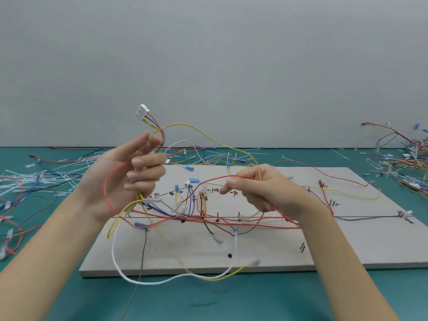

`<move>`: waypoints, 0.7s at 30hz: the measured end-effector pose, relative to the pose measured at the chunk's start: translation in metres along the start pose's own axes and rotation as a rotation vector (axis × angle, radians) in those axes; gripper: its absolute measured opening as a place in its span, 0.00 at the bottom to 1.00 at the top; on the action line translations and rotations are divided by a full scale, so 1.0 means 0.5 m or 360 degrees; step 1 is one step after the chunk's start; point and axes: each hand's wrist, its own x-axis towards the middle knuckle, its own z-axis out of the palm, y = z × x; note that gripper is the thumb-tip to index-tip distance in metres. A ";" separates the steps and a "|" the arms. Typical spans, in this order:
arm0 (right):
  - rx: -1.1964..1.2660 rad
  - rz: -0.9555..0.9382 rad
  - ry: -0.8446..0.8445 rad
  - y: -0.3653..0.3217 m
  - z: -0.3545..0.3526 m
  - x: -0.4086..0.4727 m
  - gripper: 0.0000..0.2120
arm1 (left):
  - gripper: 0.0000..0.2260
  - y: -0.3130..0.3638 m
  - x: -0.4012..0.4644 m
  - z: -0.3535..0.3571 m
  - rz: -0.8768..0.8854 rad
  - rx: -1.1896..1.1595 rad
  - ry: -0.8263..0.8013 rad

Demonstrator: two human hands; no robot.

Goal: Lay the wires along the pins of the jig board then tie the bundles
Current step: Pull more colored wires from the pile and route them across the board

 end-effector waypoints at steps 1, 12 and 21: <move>0.0086 0.0002 -0.0105 0.003 -0.015 -0.008 0.13 | 0.17 0.003 0.004 -0.010 0.0007 0.0144 0.0068; 0.0354 0.0273 -0.0698 0.015 -0.048 0.000 0.41 | 0.19 -0.025 0.030 -0.034 -0.0046 0.0646 0.0200; 0.0245 0.0048 0.0188 0.030 0.010 0.026 0.19 | 0.11 -0.055 0.043 -0.021 -0.0158 0.0821 0.0197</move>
